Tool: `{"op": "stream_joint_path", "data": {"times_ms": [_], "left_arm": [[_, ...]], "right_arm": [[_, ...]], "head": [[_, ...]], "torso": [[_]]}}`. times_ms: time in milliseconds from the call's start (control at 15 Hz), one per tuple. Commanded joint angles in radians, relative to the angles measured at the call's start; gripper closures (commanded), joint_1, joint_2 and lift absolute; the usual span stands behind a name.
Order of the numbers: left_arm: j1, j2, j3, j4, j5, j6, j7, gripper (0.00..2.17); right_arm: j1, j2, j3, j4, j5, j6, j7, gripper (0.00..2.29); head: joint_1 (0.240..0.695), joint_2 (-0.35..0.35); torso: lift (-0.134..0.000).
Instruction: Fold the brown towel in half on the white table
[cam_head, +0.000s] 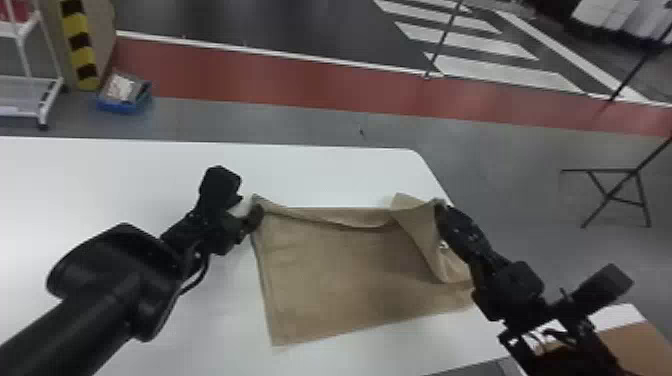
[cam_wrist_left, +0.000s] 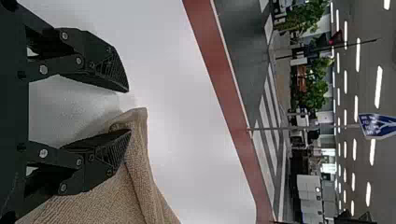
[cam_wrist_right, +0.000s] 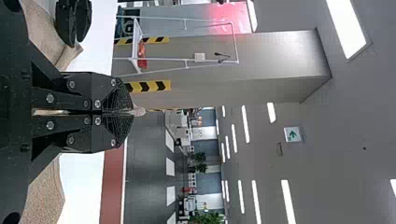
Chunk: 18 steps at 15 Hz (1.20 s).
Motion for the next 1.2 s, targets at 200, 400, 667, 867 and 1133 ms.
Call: {"op": "stream_joint_path", "data": {"times_ms": [200,400,667,867,1133], "left_arm": [[0.0,-0.003,0.001,-0.004,0.007,0.001,-0.002,0.7],[0.002,-0.003,0.018,-0.01,0.027,0.001,-0.007,1.03],[0.075,-0.003,0.082,-0.226,0.053,0.17,-0.014,1.33],[0.146,0.121,0.125,-0.481,0.133,0.28,-0.004,1.35],[0.318,0.247,0.328,-0.803,0.141,0.403,0.001,1.35]], "right_arm": [[-0.004,0.0,-0.004,0.009,0.0,0.0,0.0,1.12],[-0.012,-0.002,-0.01,0.026,-0.002,0.0,0.0,1.12],[-0.042,-0.008,-0.018,0.04,-0.002,0.009,-0.002,1.12],[-0.101,-0.018,-0.051,0.04,-0.002,0.052,-0.011,1.12],[-0.174,-0.06,-0.071,0.04,-0.011,0.11,-0.031,1.12]], "head": [[0.695,-0.35],[0.695,-0.35],[0.695,-0.35],[0.695,-0.35],[0.695,-0.35]], "torso": [[-0.123],[-0.123],[-0.123],[-0.123],[-0.123]]}}
